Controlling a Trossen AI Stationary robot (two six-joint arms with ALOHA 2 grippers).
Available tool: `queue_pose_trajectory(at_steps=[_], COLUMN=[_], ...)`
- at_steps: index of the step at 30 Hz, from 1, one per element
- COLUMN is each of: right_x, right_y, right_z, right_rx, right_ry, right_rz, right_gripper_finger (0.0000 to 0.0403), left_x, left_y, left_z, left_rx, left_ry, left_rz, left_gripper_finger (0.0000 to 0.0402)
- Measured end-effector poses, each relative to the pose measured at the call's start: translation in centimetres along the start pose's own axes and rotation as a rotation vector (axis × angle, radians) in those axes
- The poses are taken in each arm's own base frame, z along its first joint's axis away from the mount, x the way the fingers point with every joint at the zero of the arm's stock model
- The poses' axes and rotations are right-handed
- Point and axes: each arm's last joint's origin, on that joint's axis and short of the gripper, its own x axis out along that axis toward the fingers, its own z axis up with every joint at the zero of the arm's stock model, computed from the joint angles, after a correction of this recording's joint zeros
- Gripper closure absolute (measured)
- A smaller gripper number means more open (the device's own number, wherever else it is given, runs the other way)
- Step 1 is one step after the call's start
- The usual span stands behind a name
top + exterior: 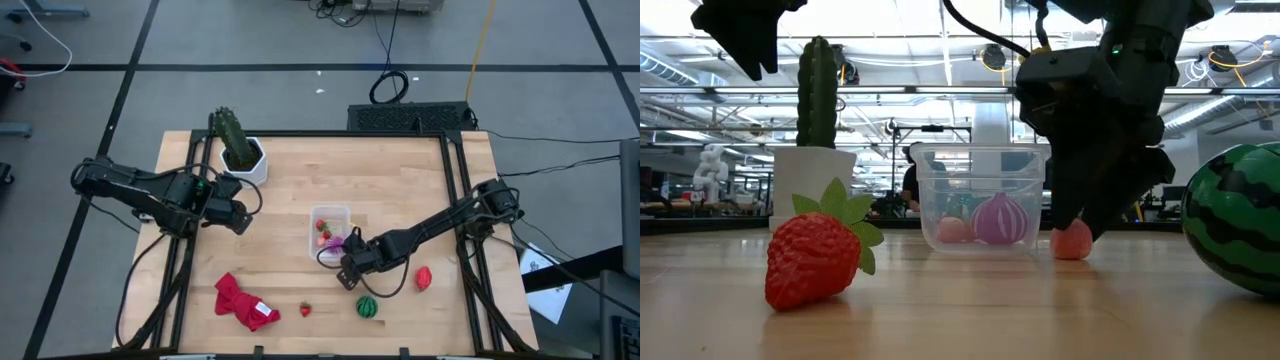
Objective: Pick and placing Produce into tupperware
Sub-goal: Put the pink peach into the transparent bin
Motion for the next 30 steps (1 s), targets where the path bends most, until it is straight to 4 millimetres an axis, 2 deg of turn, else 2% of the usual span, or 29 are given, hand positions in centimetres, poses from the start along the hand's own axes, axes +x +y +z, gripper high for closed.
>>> queue_pose_trajectory(at_steps=[30], right_x=[0.04], right_y=[-0.01], right_z=[0.47], right_rx=[-0.075], right_ry=[-0.003], right_rz=[0.019], right_gripper_finger=[0.0188], left_x=[0.0], left_y=[-0.01], left_z=[-0.02], left_rx=[0.027], left_ry=[0.007], left_rz=[-0.003], left_gripper_finger=[0.0172])
